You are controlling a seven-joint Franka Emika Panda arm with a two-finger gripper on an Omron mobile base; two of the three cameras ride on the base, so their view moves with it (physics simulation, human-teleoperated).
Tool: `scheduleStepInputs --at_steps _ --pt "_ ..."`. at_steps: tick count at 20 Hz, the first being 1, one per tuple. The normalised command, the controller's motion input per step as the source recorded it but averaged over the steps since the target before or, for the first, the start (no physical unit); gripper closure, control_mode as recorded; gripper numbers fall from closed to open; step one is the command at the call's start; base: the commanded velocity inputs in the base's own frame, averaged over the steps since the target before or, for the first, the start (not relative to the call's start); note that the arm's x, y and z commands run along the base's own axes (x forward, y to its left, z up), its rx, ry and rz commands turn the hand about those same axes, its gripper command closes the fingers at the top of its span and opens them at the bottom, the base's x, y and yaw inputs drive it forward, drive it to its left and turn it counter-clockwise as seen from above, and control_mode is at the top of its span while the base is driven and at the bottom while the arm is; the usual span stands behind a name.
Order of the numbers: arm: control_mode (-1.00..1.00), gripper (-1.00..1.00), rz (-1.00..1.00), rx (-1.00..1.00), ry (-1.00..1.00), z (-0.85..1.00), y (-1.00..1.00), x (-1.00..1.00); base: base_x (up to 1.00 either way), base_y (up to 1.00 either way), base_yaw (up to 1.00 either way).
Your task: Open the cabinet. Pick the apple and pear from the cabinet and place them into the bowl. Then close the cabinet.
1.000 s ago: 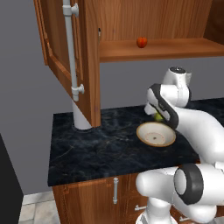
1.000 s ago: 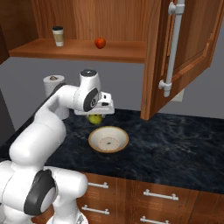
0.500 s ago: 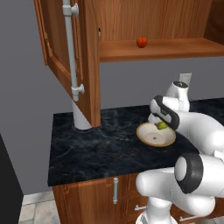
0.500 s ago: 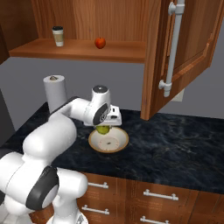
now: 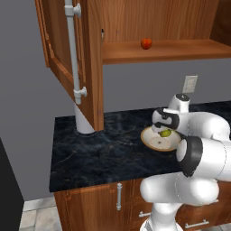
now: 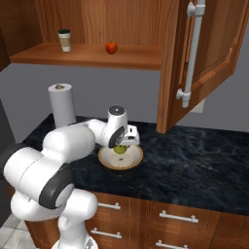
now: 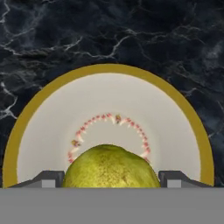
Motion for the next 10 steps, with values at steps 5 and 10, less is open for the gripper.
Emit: scheduleStepInputs --at_steps 5,10 --pt "-1.00 -1.00 0.02 0.00 -0.03 -0.40 -0.12 0.36 0.00 0.00 0.00" --pt "-1.00 -1.00 0.00 0.00 -0.03 -0.09 0.00 0.05 0.00 0.00 0.00"
